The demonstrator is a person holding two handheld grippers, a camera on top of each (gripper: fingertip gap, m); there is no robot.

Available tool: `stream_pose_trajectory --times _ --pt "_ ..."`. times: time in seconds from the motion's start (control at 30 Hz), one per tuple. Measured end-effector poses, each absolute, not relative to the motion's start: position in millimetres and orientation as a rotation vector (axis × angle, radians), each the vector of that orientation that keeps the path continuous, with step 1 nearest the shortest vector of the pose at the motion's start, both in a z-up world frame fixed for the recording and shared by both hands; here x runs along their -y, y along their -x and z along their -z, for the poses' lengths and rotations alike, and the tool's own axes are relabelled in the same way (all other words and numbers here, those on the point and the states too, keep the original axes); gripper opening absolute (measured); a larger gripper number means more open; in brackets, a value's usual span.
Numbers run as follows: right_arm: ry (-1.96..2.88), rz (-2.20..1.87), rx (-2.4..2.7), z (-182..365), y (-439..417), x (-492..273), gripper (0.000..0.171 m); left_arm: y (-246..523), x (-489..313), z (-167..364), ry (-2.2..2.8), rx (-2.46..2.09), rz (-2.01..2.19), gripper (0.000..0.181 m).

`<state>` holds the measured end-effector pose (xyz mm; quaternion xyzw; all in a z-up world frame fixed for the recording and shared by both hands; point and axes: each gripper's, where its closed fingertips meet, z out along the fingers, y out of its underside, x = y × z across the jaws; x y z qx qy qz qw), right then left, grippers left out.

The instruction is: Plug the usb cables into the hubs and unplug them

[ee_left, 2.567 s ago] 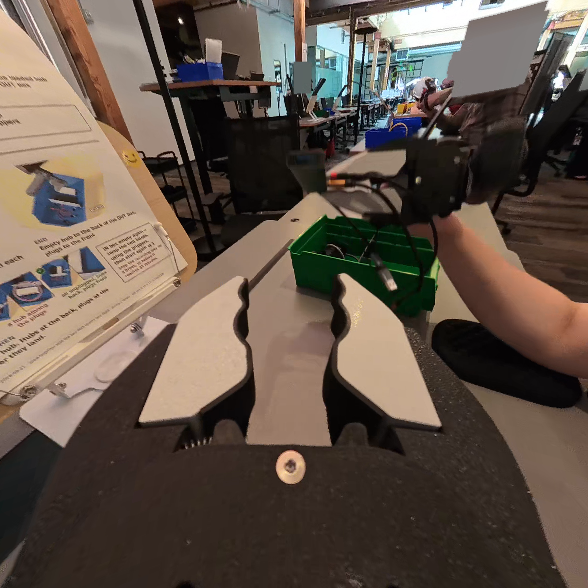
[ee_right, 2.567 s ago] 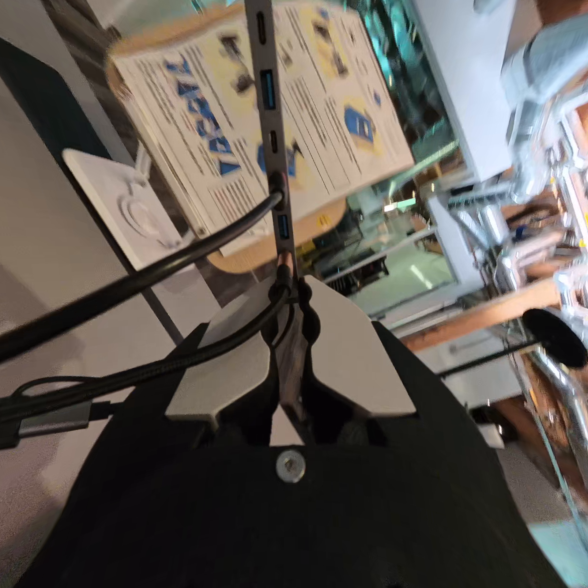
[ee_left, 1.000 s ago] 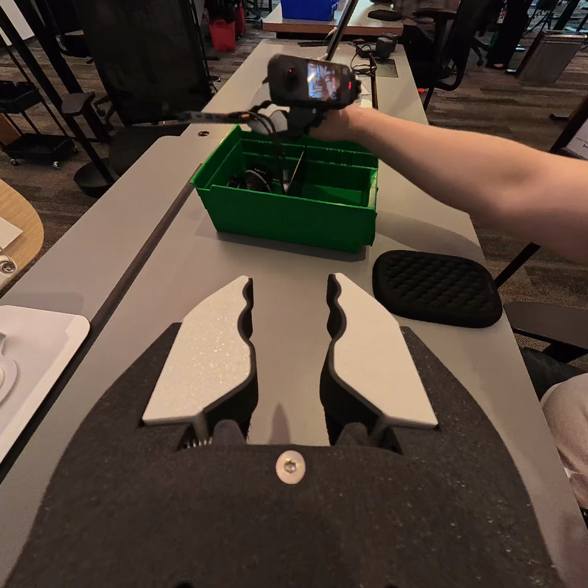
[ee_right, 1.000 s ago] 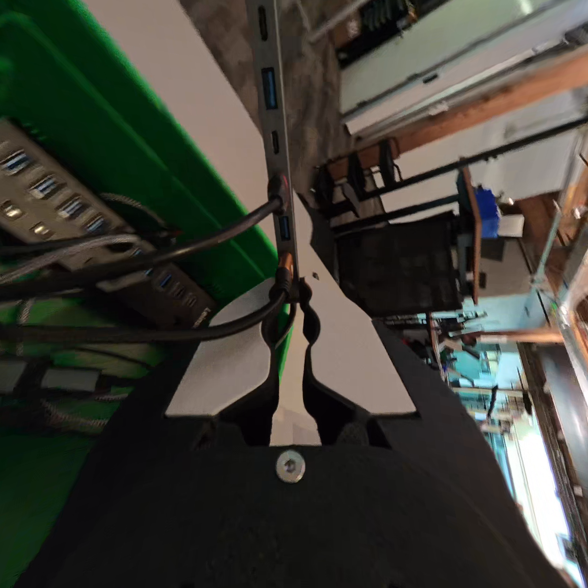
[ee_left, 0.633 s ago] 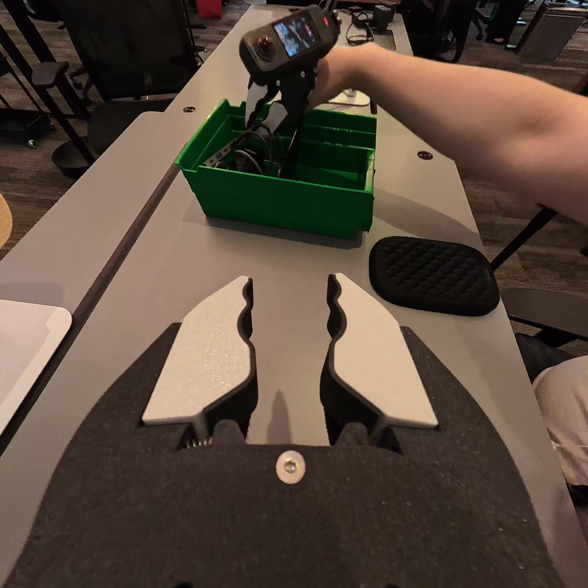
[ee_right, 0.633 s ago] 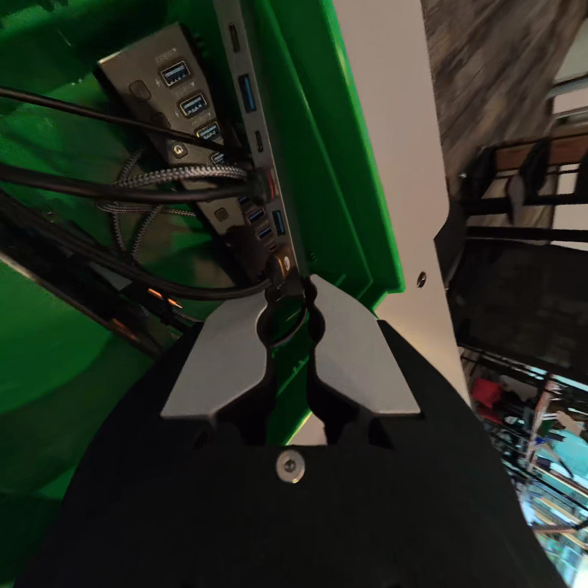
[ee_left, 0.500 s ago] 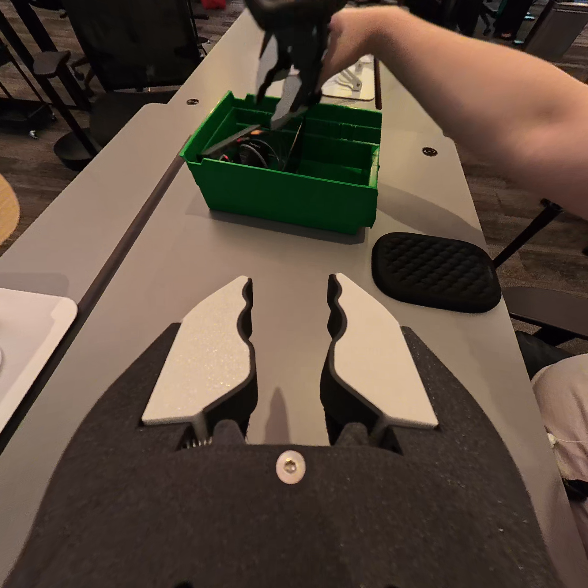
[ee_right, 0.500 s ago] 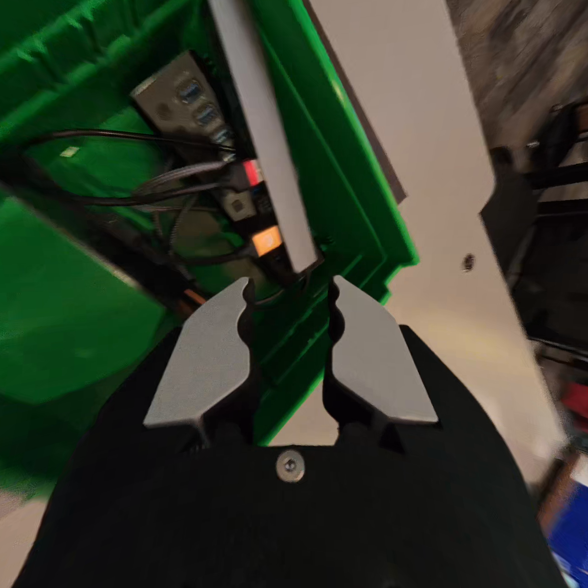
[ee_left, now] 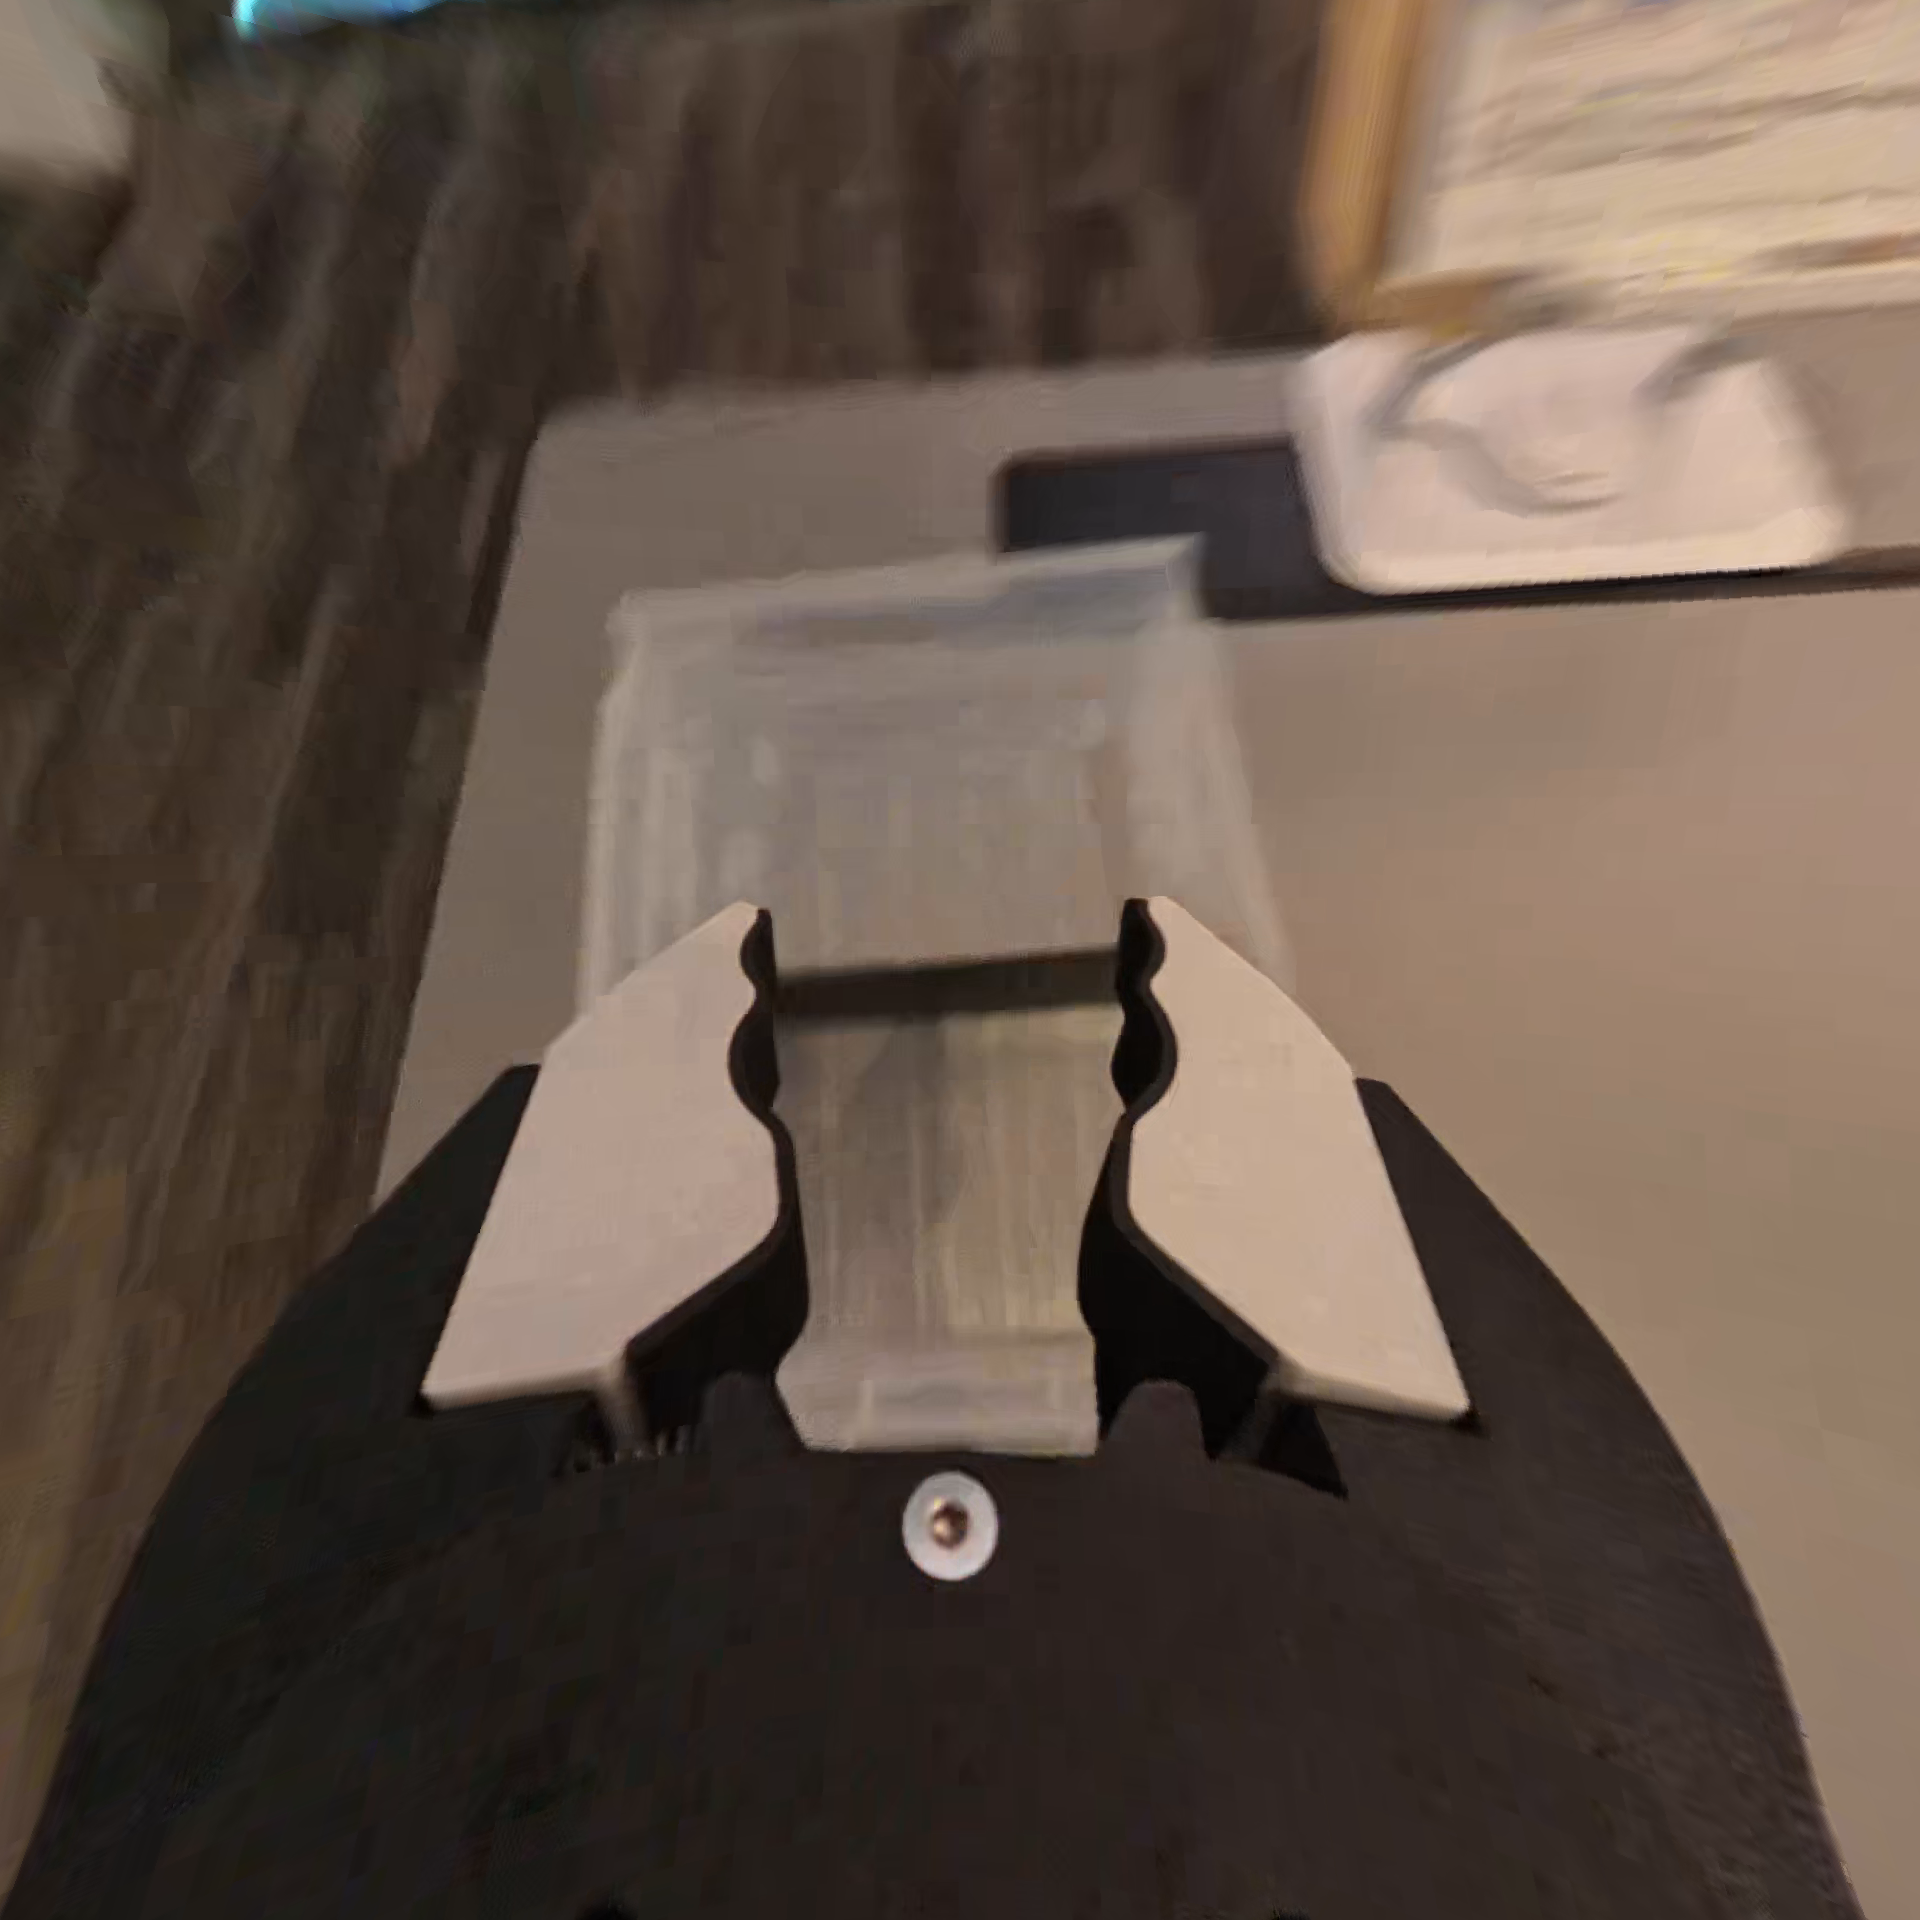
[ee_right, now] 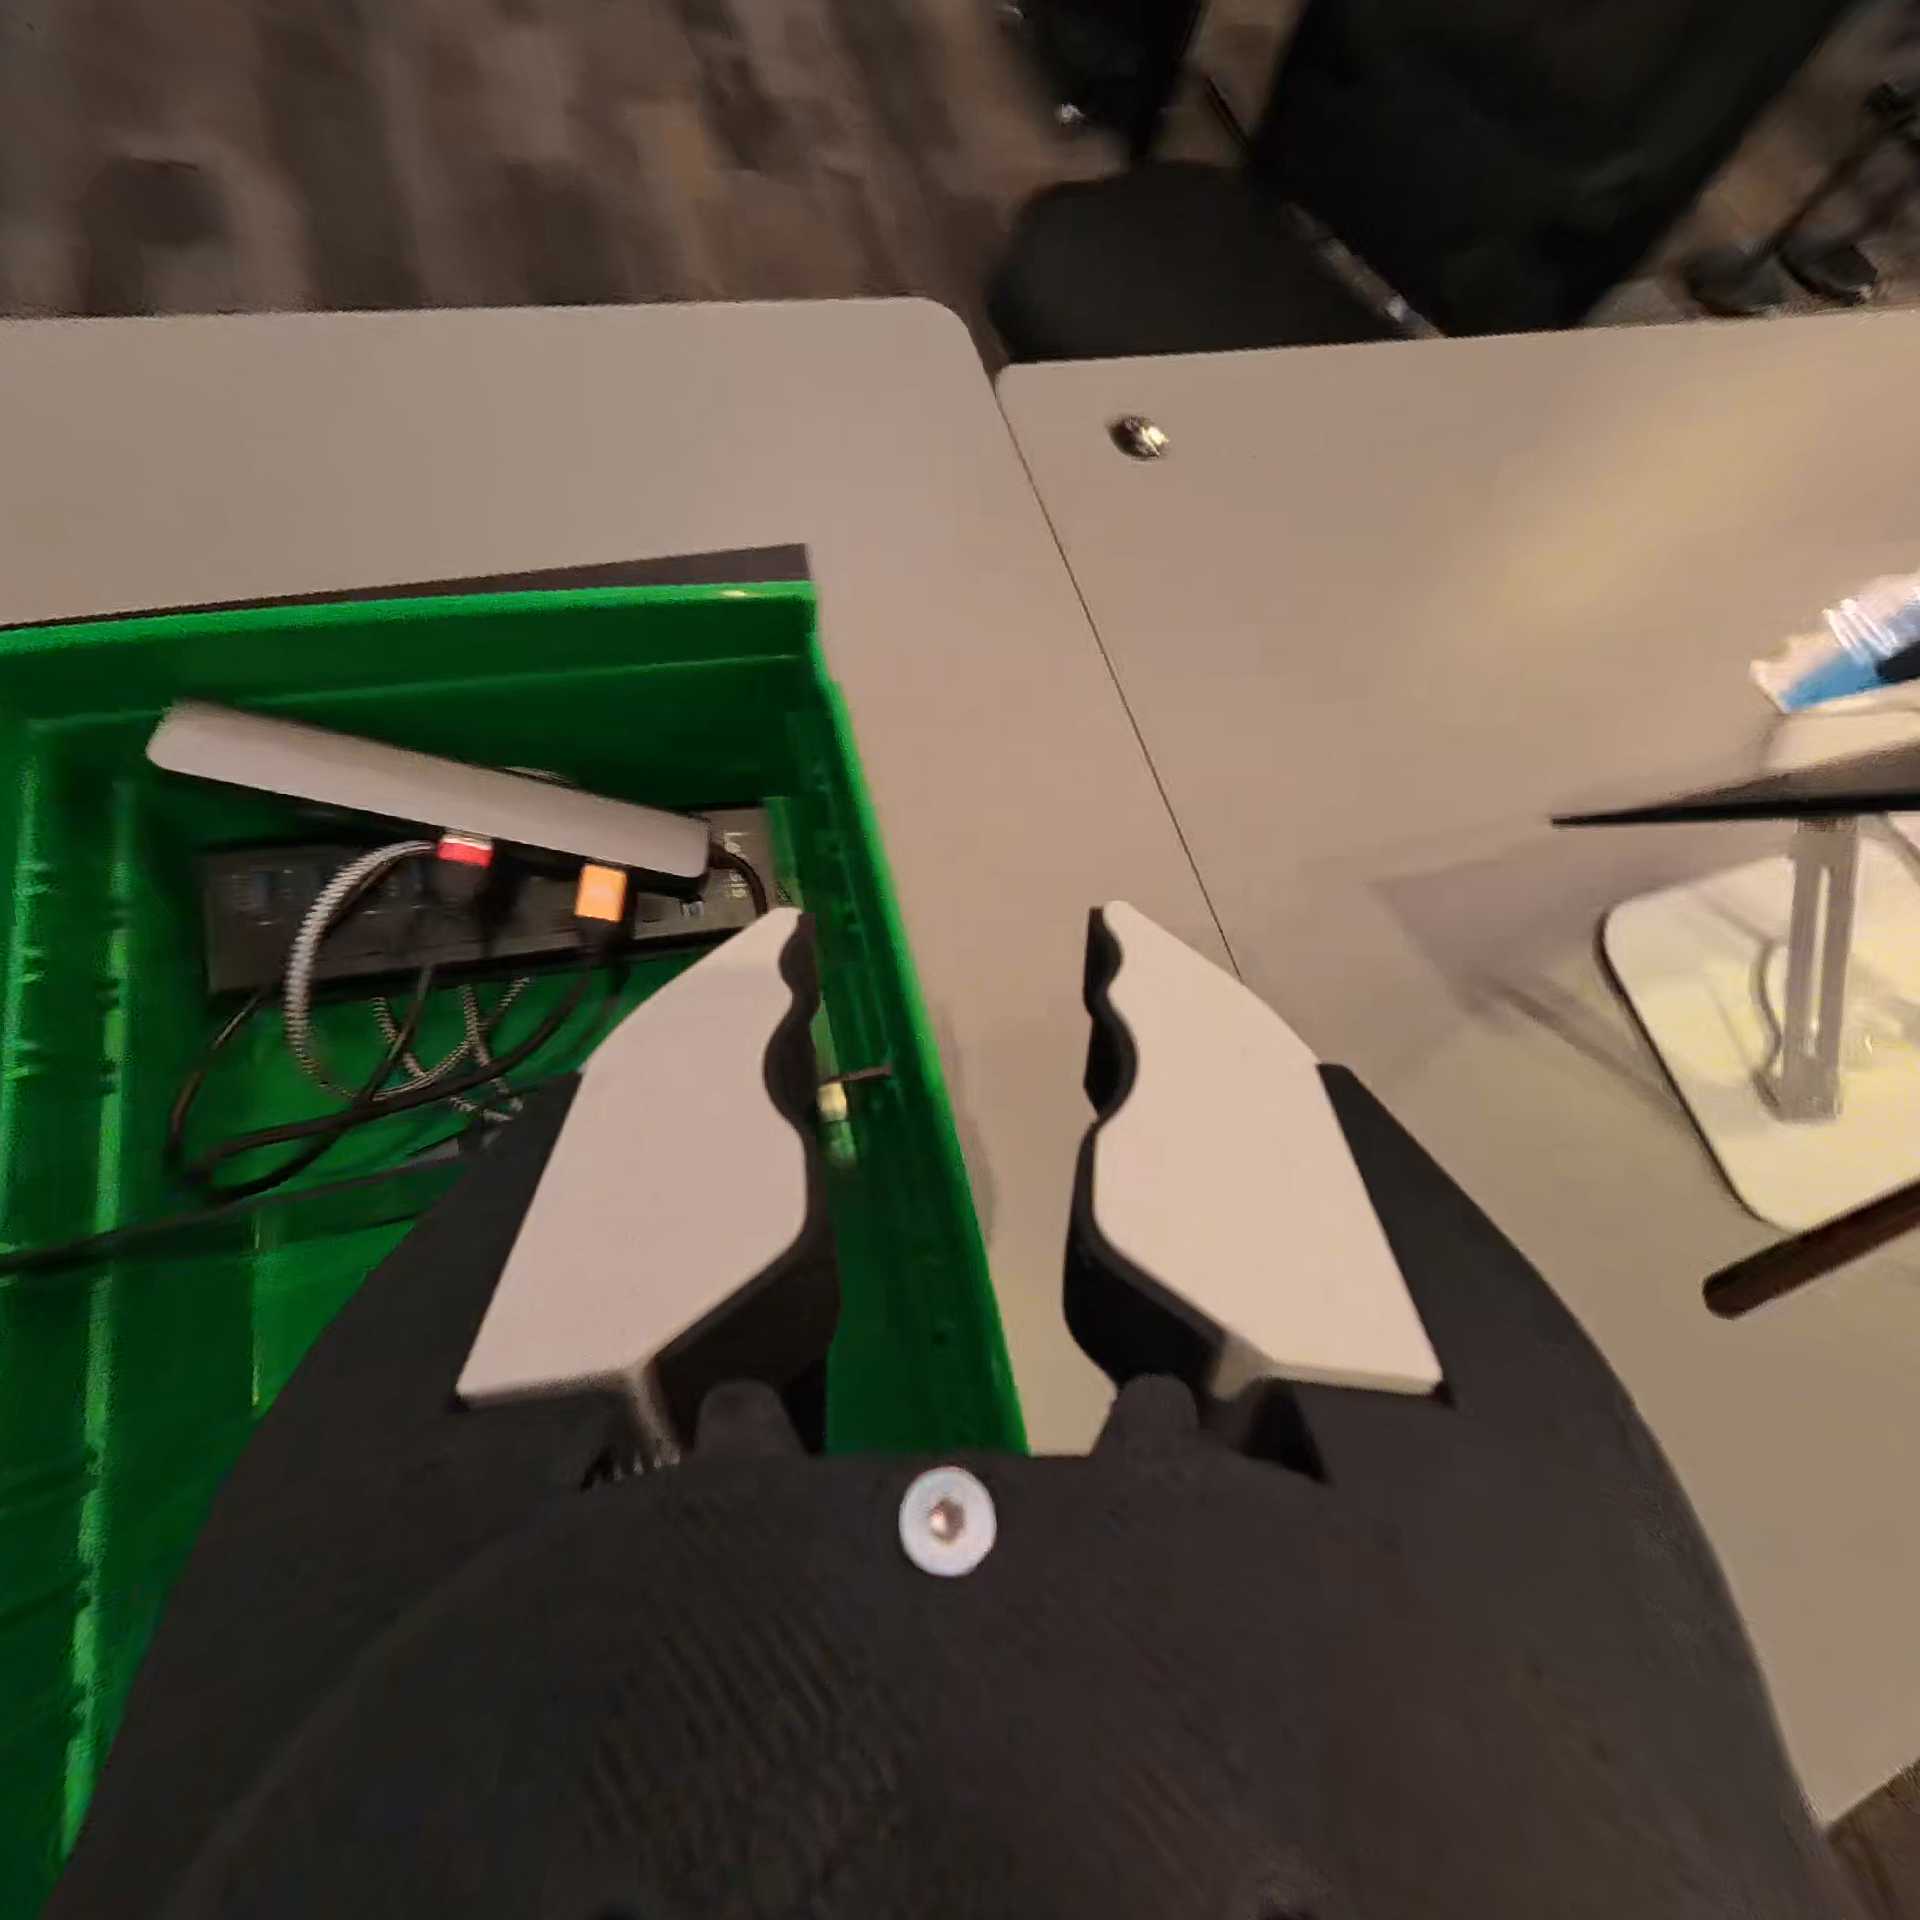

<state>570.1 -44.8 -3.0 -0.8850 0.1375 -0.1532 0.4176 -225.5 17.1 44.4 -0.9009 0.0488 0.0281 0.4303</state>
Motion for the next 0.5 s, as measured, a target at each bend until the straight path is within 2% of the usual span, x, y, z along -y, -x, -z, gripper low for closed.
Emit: stream_pose_trajectory --times 0.13,0.27,0.33,0.4,0.5 --pt "2.387 0.254 -0.359 42 -568 54 0.050 283 -6 7 2.448 0.205 0.134 0.058" --pt "2.522 0.182 -0.297 72 -565 67 0.051 311 -2 49 2.593 0.311 0.075 0.073" --pt "2.583 0.116 -0.300 87 -562 74 0.050 327 -4 55 2.598 0.329 -0.079 0.061" --pt "2.659 0.019 -0.276 104 -552 81 0.045 336 0 65 2.654 0.359 -0.154 0.079" --pt "2.743 -0.034 -0.254 119 -547 89 0.043 342 5 76 2.717 0.350 -0.212 0.080"
